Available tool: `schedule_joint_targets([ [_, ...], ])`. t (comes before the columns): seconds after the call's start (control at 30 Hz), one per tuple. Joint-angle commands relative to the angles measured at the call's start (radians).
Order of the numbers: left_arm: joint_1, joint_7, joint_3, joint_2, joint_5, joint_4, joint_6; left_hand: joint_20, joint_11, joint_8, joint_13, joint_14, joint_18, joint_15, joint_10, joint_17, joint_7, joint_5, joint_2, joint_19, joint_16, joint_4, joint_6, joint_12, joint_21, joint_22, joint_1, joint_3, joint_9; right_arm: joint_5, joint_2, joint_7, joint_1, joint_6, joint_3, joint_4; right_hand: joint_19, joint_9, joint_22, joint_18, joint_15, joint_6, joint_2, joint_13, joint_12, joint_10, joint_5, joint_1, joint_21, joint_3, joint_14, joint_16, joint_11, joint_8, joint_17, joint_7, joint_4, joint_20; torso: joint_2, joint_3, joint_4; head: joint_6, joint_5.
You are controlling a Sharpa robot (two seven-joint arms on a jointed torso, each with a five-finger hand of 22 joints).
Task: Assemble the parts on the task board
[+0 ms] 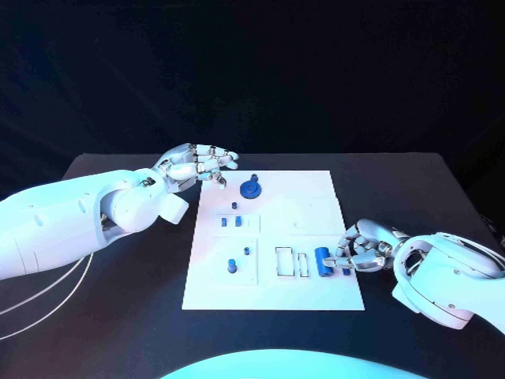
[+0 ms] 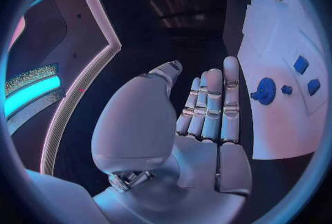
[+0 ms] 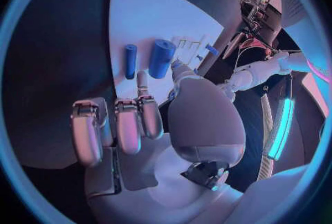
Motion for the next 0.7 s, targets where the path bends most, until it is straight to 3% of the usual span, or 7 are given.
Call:
schedule_joint_targets([
  [0.03,0.0,0.008,0.001,0.0,0.006,0.003,0.006,0.0,0.0,0.004,0.001,-0.005,0.014,0.0,-0.004,-0.001,0.015,-0.002,-0.003,0.001,0.004,0.004,0.001,0.005,-0.007,-0.001,0.004,-0.004,-0.001,-0.029,0.01,-0.026,-0.007,0.036,-0.001,-0.005,0.095,-0.002,0.251,-0.009,-0.008,0.004,0.022,0.115,-0.007,0.004,-0.013,-0.003,0.002,-0.034,0.085,0.003,-0.004,0.009,0.165,-0.007,0.0,-0.005,0.0,0.0003,-0.001,-0.001,0.002],
  [0.5,0.0,0.003,0.001,-0.002,0.006,0.001,0.009,0.0,0.0,0.004,0.001,-0.005,0.014,0.0,-0.004,-0.001,0.016,-0.001,-0.001,0.001,0.004,0.004,0.001,0.006,-0.007,-0.001,0.005,-0.004,-0.001,-0.032,0.062,-0.028,-0.023,0.05,-0.001,-0.022,0.095,-0.002,0.251,-0.009,-0.011,0.013,0.042,0.118,-0.008,0.005,-0.021,0.005,0.002,-0.077,0.085,0.003,-0.008,0.023,0.165,-0.011,0.0,-0.006,0.0,0.0006,-0.0006,-0.004,0.001],
  [0.6,0.0,0.002,0.001,-0.002,0.006,0.001,0.009,0.0,0.0,0.004,0.001,-0.005,0.014,0.0,-0.004,-0.001,0.016,-0.001,-0.001,0.001,0.004,0.004,0.001,0.006,-0.007,-0.001,0.005,-0.004,-0.001,-0.036,0.073,-0.032,-0.025,0.075,-0.001,-0.035,0.094,0.001,0.25,-0.008,-0.013,0.021,0.05,0.117,-0.011,0.004,-0.02,0.01,0.0,-0.09,0.085,0.002,-0.01,0.031,0.163,-0.014,0.0,-0.008,0.0,0.0004,-0.0004,-0.005,0.0],
  [0.7,0.0,0.001,0.001,-0.002,0.006,0.001,0.01,0.0,0.0,0.004,0.001,-0.005,0.014,0.0,-0.004,-0.001,0.016,-0.001,-0.001,0.001,0.004,0.004,0.001,0.006,-0.007,-0.001,0.005,-0.004,-0.001,-0.042,0.084,-0.035,-0.026,0.087,-0.001,-0.05,0.094,0.005,0.25,-0.008,-0.016,0.022,0.074,0.116,-0.015,0.003,0.0,0.033,-0.001,-0.094,0.084,0.001,-0.013,0.04,0.161,-0.017,-0.002,-0.011,0.0,0.0001,-0.0004,-0.006,0.0],
])
